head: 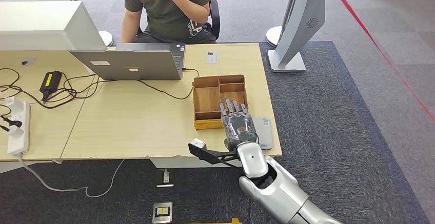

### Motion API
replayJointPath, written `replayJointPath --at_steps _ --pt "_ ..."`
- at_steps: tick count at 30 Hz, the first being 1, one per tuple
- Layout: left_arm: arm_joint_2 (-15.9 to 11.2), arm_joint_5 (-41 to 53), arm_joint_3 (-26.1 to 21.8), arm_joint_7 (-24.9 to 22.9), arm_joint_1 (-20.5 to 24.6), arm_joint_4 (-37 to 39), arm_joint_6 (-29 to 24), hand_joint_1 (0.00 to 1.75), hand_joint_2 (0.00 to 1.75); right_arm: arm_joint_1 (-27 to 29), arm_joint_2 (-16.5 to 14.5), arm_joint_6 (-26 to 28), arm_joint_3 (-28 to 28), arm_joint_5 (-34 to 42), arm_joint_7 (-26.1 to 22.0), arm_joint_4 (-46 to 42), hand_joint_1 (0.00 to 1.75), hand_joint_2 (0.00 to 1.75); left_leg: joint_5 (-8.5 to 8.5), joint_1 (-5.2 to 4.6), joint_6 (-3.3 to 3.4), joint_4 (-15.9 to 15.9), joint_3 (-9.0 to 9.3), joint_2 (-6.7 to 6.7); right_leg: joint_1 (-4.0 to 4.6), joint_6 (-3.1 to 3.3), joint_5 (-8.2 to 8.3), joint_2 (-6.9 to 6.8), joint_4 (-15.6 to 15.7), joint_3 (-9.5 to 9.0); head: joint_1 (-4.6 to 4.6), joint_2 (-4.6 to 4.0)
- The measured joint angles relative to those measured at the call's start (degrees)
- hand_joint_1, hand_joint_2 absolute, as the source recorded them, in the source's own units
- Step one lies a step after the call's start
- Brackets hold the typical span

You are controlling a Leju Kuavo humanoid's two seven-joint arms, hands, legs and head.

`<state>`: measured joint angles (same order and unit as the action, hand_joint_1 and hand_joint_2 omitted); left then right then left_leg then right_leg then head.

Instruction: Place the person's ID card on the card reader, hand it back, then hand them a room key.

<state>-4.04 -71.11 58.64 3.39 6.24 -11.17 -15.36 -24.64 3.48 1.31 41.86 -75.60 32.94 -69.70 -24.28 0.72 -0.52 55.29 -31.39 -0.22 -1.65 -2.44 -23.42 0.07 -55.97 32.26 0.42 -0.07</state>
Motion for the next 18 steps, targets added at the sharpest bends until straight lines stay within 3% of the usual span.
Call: replayJointPath --at_steps 18 --pt "0.00 -0.55 -0.37 -0.12 -0.01 0.00 -0.05 0.00 0.00 -0.18 -0.20 -2.27 0.66 -0.59 0.48 0.02 0.00 1.75 0.00 0.00 0.00 0.00 0.00 0.00 0.00 0.00 0.00 0.00 0.00 0.00 0.00 -0.02"
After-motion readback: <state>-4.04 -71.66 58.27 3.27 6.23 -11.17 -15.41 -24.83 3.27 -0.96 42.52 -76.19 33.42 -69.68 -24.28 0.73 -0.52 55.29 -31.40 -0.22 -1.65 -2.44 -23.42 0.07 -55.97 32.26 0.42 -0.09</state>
